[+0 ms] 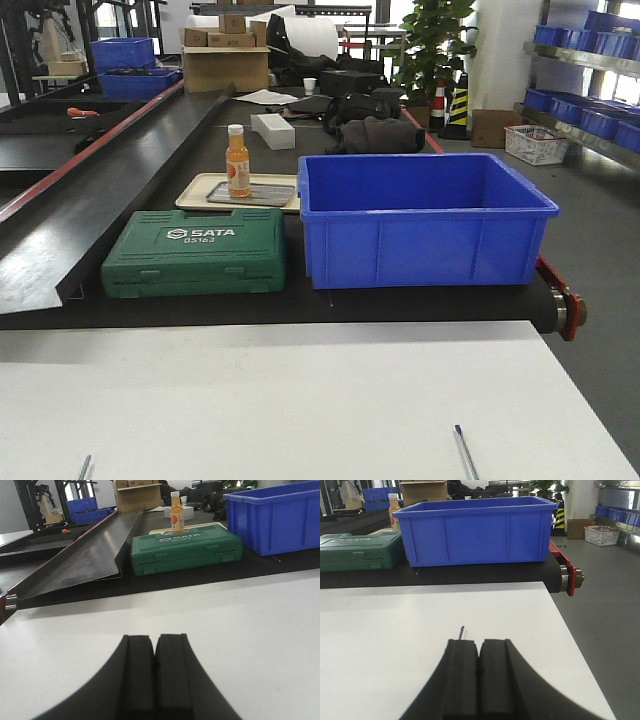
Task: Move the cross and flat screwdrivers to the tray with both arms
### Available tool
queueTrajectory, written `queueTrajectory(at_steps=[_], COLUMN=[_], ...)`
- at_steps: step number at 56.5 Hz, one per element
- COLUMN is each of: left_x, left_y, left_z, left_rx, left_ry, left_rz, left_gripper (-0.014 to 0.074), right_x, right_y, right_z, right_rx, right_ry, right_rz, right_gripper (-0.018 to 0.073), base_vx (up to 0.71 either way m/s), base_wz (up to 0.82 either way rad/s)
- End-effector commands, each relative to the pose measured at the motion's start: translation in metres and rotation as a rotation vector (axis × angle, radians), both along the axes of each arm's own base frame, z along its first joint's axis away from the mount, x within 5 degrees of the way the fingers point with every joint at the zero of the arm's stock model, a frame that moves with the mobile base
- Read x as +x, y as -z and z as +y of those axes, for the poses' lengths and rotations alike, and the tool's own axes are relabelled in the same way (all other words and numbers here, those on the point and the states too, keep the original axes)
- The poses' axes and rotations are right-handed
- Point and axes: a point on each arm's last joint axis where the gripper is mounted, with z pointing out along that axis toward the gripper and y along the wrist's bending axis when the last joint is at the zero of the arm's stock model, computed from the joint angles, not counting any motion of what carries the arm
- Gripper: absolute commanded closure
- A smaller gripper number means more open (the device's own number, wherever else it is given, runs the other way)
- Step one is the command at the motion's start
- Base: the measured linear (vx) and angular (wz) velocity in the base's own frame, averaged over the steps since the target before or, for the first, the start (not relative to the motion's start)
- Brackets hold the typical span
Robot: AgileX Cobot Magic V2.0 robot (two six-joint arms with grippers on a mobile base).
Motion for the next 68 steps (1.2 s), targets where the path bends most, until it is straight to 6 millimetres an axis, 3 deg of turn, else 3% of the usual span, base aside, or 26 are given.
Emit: queueTrajectory(at_steps=[1,33,68], left_x=[-0.002,-0.002,-0.002], left_y=[-0.018,-0.018,-0.019], left_z=[0.000,0.000,0.000], left_rx=[-0.010,-0.008,-0.021], left_ry=[0.001,0.001,0.001], left_rz=[-0.122,-0.125,-0.139], left_gripper=[0.0594,0.0594,0.0594], right_x=[0.000,0.000,-0.001], right_y=[-0.005,-0.005,-0.020], right_z=[0.000,0.000,0.001], right_rx=[-0.008,-0.009,0.000], right_ry=[-0.002,-0.002,-0.012], right_rz=[-0.081,-0.082,-0.239], right_gripper=[0.0567,0.0567,0.0567], base_vx=[0.00,0.00,0.00], base_wz=[0.00,0.00,0.00])
